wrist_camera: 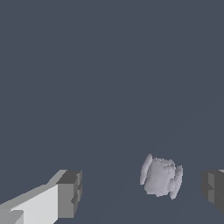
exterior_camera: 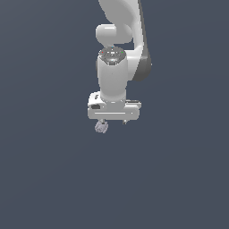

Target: Pick up the object and move it to a goal position.

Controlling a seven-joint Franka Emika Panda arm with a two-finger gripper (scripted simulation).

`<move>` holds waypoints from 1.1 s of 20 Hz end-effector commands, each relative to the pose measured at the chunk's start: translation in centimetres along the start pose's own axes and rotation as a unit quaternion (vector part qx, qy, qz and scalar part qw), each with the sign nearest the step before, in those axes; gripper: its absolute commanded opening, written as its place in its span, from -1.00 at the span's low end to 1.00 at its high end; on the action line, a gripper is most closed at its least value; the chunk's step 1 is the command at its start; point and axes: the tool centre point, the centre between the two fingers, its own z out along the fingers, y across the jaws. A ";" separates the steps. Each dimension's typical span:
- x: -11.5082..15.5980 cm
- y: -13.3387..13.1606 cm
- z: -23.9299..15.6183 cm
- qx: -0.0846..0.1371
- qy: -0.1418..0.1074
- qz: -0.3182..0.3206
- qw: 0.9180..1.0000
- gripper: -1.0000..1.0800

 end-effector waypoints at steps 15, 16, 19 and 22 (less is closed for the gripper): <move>-0.2 0.1 -1.1 0.012 0.003 0.018 1.000 0.92; -0.2 0.2 -1.0 0.012 0.003 0.015 1.000 0.92; -0.3 0.3 -0.8 0.011 0.002 0.005 1.000 0.92; -0.4 0.6 -0.6 0.010 0.002 -0.010 1.000 0.92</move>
